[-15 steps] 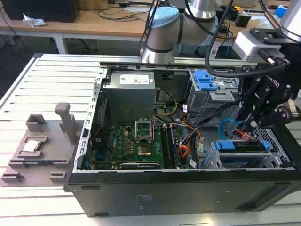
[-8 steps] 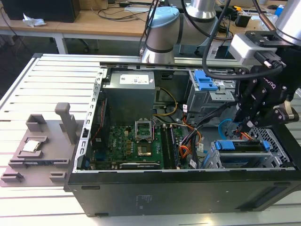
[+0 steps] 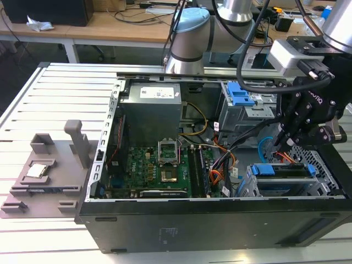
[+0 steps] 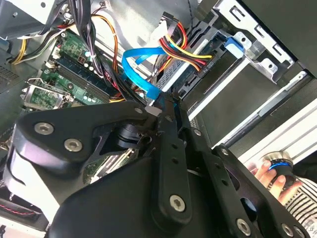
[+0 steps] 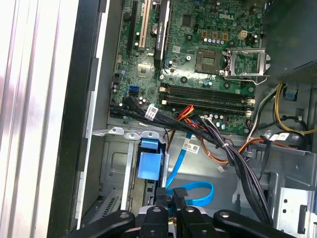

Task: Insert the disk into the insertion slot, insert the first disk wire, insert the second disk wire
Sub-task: 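Insert the second disk wire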

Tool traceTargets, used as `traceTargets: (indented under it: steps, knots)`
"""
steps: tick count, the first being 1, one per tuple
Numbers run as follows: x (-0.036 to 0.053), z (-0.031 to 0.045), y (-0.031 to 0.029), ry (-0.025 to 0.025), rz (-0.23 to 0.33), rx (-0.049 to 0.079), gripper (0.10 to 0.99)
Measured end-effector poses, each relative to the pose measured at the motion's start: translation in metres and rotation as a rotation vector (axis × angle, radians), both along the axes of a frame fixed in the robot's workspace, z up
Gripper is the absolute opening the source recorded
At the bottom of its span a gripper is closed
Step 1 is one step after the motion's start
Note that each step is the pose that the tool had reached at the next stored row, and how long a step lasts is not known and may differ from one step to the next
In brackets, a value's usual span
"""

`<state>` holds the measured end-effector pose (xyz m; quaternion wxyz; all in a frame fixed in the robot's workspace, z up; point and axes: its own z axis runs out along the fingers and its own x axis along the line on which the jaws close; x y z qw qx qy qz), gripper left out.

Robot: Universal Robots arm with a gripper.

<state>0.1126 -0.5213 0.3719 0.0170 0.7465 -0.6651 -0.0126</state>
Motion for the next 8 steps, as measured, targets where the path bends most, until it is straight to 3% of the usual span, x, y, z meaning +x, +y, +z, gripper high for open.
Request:
traceTargets:
  steps: [2, 8]
  knots:
    - [-0.0001, 0.0000, -0.0023, 0.0000, 0.000, 0.000, 0.165]
    - [0.0000, -0.0018, -0.0167, 0.0000, -0.004, -0.001, 0.165]
